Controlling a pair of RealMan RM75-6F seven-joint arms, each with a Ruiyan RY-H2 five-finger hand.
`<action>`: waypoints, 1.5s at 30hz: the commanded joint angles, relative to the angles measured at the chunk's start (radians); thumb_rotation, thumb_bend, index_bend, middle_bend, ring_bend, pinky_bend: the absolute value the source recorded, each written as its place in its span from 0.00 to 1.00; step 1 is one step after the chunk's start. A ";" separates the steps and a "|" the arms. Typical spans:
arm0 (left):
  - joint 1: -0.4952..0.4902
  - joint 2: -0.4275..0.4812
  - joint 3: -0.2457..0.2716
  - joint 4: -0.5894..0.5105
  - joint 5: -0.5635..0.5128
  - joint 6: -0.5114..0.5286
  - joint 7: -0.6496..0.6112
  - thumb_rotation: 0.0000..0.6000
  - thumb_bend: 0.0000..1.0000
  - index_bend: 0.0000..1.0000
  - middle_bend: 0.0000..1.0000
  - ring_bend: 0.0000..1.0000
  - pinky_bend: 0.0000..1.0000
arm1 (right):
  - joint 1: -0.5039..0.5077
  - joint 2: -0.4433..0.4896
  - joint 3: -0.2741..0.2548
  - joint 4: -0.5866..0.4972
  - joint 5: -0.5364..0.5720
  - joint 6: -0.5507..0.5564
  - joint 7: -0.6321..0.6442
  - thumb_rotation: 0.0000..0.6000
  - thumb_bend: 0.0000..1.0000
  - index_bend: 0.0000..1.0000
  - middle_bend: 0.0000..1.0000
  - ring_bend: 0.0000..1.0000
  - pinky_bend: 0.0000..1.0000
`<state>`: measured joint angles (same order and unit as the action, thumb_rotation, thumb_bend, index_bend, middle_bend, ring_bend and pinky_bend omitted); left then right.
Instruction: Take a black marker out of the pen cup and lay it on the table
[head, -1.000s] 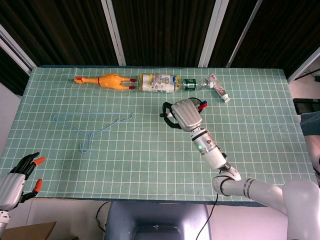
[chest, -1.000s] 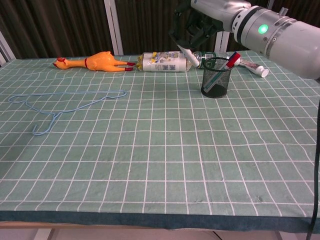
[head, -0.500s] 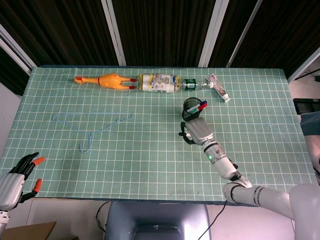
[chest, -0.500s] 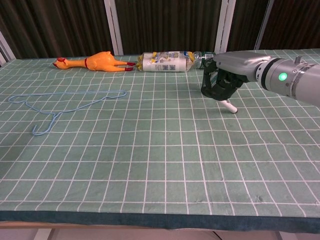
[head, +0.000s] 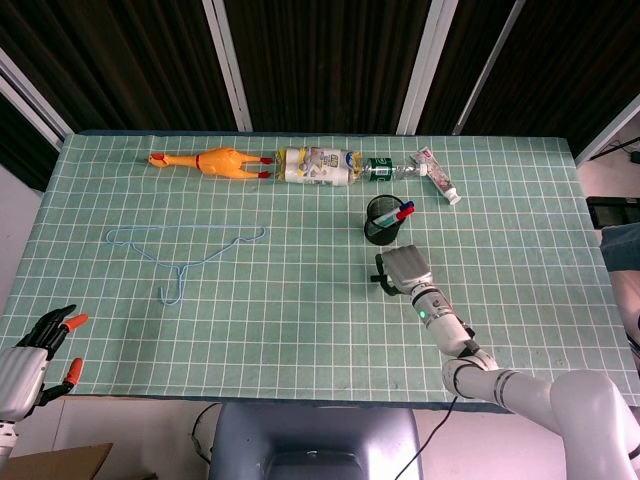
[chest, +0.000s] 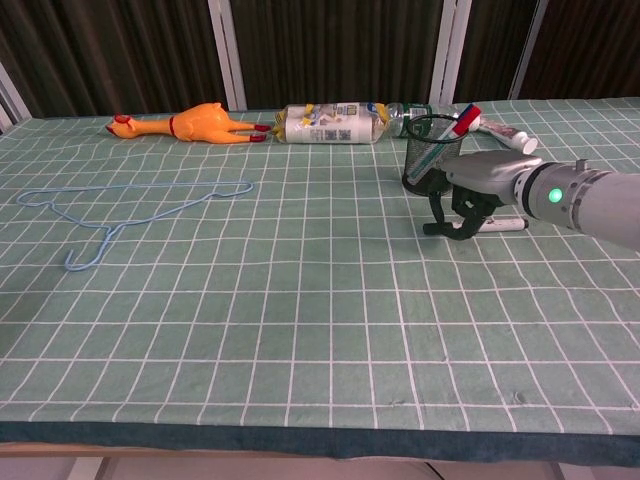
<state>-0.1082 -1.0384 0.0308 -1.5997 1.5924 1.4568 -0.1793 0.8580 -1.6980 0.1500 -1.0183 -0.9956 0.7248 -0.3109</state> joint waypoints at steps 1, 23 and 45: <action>0.001 0.001 0.000 0.000 -0.001 0.001 -0.002 1.00 0.48 0.19 0.07 0.08 0.31 | -0.003 -0.013 -0.003 0.026 -0.019 -0.007 0.020 1.00 0.79 0.83 1.00 1.00 1.00; -0.002 -0.002 -0.001 0.000 -0.002 -0.006 0.006 1.00 0.48 0.19 0.07 0.08 0.32 | -0.084 0.105 -0.001 -0.141 -0.163 0.127 0.101 1.00 0.30 0.46 1.00 1.00 1.00; 0.002 -0.008 -0.002 -0.005 -0.003 -0.001 0.034 1.00 0.48 0.19 0.07 0.08 0.32 | -0.549 0.394 -0.145 -0.770 -0.327 0.956 -0.527 1.00 0.30 0.30 0.25 0.22 0.23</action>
<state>-0.1068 -1.0462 0.0293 -1.6042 1.5901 1.4563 -0.1470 0.3811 -1.3617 0.0372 -1.7536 -1.2985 1.6154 -0.8890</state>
